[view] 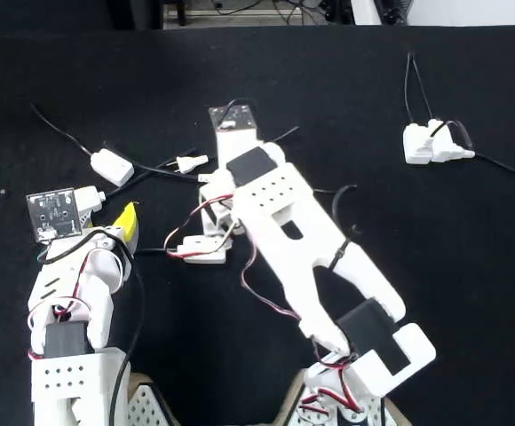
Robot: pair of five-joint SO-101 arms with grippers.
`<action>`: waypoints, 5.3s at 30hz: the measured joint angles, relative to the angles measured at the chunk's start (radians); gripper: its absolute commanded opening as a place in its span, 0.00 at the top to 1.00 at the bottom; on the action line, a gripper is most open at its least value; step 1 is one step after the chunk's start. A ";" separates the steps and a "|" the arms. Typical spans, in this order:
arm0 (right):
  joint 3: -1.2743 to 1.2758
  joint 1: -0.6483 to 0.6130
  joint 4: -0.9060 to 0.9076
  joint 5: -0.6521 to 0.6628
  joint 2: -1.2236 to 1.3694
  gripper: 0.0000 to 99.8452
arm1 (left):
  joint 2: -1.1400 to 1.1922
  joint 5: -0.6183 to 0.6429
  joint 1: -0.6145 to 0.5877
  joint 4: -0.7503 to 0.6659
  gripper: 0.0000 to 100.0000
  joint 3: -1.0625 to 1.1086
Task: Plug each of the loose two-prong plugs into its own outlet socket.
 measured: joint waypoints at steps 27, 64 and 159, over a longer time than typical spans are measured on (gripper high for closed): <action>-0.101 -0.029 0.000 0.000 0.124 0.99 | 0.000 0.000 0.000 0.000 0.77 0.000; -0.350 -0.029 0.150 0.235 0.164 0.90 | 0.000 0.000 0.000 0.000 0.77 0.000; 0.535 -0.230 -0.292 0.172 -0.124 0.72 | 0.000 0.192 -0.282 0.000 0.77 -0.018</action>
